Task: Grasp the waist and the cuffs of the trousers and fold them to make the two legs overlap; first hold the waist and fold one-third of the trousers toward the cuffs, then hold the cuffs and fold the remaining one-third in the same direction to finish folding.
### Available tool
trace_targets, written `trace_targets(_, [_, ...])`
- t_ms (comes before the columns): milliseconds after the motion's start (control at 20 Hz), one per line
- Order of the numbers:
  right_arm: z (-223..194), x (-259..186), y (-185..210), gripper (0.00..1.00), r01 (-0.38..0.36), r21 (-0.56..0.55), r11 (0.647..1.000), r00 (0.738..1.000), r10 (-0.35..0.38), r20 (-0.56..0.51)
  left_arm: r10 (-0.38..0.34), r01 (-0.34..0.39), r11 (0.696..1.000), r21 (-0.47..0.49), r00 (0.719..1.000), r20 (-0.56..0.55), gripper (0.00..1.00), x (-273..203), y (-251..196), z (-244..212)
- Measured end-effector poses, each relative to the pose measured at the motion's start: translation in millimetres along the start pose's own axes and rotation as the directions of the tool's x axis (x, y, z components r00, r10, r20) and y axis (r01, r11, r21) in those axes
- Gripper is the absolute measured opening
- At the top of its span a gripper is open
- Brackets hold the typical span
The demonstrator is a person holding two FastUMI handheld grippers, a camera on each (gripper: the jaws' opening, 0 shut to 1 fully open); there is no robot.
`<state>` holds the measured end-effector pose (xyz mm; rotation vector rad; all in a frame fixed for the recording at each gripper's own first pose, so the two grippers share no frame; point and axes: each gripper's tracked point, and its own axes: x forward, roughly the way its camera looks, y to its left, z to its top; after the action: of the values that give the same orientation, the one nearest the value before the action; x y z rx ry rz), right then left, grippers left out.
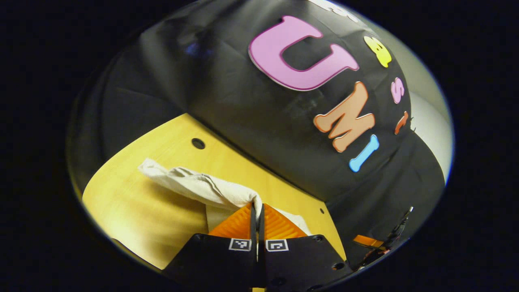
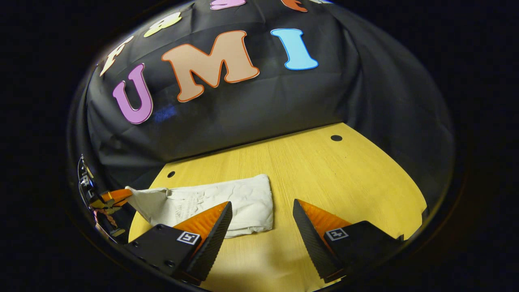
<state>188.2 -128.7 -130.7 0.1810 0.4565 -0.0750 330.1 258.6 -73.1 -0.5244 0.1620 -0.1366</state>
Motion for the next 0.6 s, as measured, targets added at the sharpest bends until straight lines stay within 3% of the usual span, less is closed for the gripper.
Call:
trace_targets(350, [25, -8, -60, 0.97, 0.002, 0.002, 1.000, 0.999, -0.002, 0.032, -0.142, 0.144, 0.974, 0.177, 0.990, -0.022, 0.00, 57, -143, -20])
trace_targets(600, [28, -18, -97, 0.96, 0.021, 0.021, 1.000, 0.999, -0.022, 0.044, -0.172, 0.223, 0.898, 0.378, 0.971, -0.164, 0.00, 101, -212, -91])
